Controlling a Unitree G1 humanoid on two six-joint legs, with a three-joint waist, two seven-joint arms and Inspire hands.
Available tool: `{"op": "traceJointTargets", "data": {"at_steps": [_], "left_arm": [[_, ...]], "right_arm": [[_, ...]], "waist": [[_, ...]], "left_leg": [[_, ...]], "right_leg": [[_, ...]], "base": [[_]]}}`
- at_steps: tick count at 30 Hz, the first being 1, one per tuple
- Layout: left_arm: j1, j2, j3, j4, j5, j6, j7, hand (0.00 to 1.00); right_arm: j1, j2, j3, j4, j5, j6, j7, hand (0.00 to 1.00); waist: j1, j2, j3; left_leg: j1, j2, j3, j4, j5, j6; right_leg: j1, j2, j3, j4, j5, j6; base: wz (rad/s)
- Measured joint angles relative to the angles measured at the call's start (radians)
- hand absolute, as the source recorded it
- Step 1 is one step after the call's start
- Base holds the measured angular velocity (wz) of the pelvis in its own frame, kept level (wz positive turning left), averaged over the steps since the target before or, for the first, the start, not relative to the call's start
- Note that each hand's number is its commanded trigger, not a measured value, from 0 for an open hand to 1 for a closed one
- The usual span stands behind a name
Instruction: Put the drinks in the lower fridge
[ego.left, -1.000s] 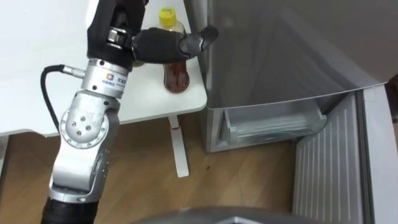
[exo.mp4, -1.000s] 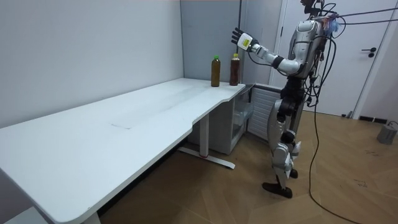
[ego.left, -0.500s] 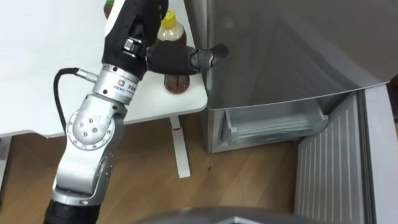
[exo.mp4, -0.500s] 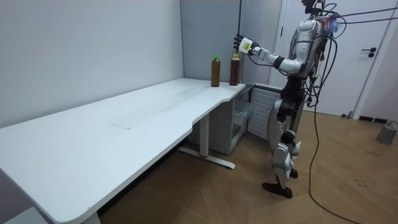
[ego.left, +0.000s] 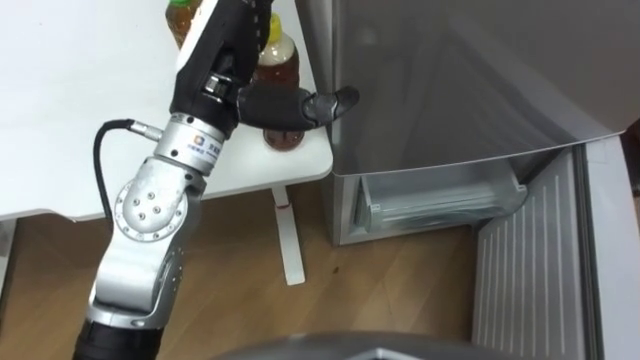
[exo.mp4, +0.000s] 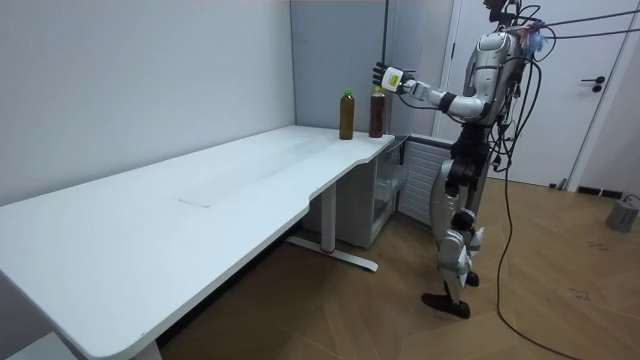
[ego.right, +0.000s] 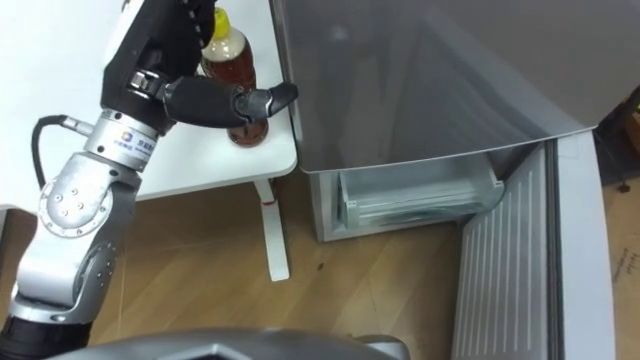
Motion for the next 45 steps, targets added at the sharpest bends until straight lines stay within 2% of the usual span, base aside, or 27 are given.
{"op": "traceJointTargets", "data": {"at_steps": [8,16,23,30,45], "left_arm": [[0.001,0.000,0.004,-0.001,0.010,-0.001,0.030,0.00],[0.001,0.000,0.045,-0.003,0.010,-0.001,0.040,0.00],[0.001,0.000,0.045,-0.002,0.010,-0.001,0.084,0.00],[0.008,0.000,0.045,-0.001,0.010,-0.001,0.113,0.00],[0.011,0.000,0.044,0.023,0.010,-0.001,0.115,0.00]], "right_arm": [[0.001,0.001,0.000,0.000,-0.003,-0.001,0.002,0.00],[0.001,0.002,-0.001,0.001,-0.036,-0.001,0.025,0.00],[0.002,0.003,-0.001,0.001,-0.036,-0.001,0.034,0.00],[0.002,0.003,-0.001,-0.001,-0.036,0.000,0.035,0.00],[0.002,0.002,-0.001,-0.004,-0.035,0.002,0.038,0.00]], "waist": [[0.000,-0.007,0.0014],[0.000,-0.009,0.0028],[0.000,-0.009,0.0027],[-0.001,-0.004,0.0015],[-0.001,0.008,0.0005]], "left_leg": [[-0.002,0.000,-0.001,0.001,0.000,0.000],[-0.003,0.000,-0.005,0.000,0.000,0.000],[-0.003,0.000,-0.006,-0.001,0.000,0.000],[-0.003,0.000,-0.006,-0.001,0.000,0.000],[0.009,0.001,-0.008,-0.008,0.000,0.000]], "right_leg": [[0.000,0.000,-0.002,-0.001,0.000,0.000],[0.001,0.001,-0.003,-0.003,0.000,0.000],[0.003,0.001,-0.004,-0.002,0.000,0.000],[0.011,0.001,-0.004,0.000,0.000,0.000],[0.016,0.001,-0.004,0.014,0.000,0.000]], "base": [[0.00],[0.00],[0.00],[0.00],[0.00]]}}
